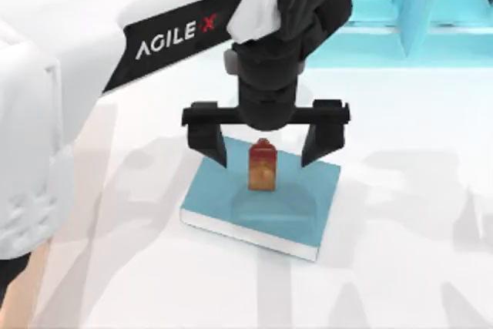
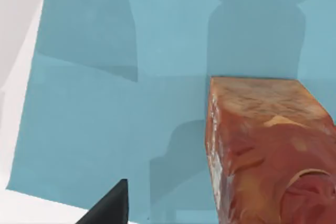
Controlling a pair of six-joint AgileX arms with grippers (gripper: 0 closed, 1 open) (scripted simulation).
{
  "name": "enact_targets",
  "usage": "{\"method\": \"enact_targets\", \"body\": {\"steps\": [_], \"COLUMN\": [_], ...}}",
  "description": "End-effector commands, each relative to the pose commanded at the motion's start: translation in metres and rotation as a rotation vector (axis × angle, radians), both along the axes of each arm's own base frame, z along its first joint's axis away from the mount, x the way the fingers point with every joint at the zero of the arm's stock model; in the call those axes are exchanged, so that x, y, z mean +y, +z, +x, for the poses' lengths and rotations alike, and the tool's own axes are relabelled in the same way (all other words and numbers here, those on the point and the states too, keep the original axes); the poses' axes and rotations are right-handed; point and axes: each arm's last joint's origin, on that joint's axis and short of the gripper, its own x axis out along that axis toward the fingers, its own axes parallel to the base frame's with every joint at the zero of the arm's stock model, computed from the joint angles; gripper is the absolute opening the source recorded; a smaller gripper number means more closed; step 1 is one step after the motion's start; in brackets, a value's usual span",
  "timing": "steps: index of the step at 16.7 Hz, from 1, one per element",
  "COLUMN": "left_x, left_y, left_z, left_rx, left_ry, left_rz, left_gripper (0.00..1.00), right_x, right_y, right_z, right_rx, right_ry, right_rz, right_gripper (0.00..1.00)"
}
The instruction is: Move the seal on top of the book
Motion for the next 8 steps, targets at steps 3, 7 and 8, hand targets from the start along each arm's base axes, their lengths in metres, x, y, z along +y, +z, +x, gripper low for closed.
{"method": "enact_targets", "body": {"steps": [3, 7, 8], "left_x": [0.000, 0.000, 0.000], "left_y": [0.008, 0.028, 0.030], "left_z": [0.000, 0.000, 0.000], "left_rx": [0.000, 0.000, 0.000], "left_ry": [0.000, 0.000, 0.000], "left_rz": [0.001, 0.000, 0.000], "left_gripper": [1.00, 1.00, 1.00], "right_x": [0.000, 0.000, 0.000], "right_y": [0.000, 0.000, 0.000], "right_z": [0.000, 0.000, 0.000], "right_rx": [0.000, 0.000, 0.000], "right_ry": [0.000, 0.000, 0.000], "right_rz": [0.000, 0.000, 0.000], "right_gripper": [1.00, 1.00, 1.00]}}
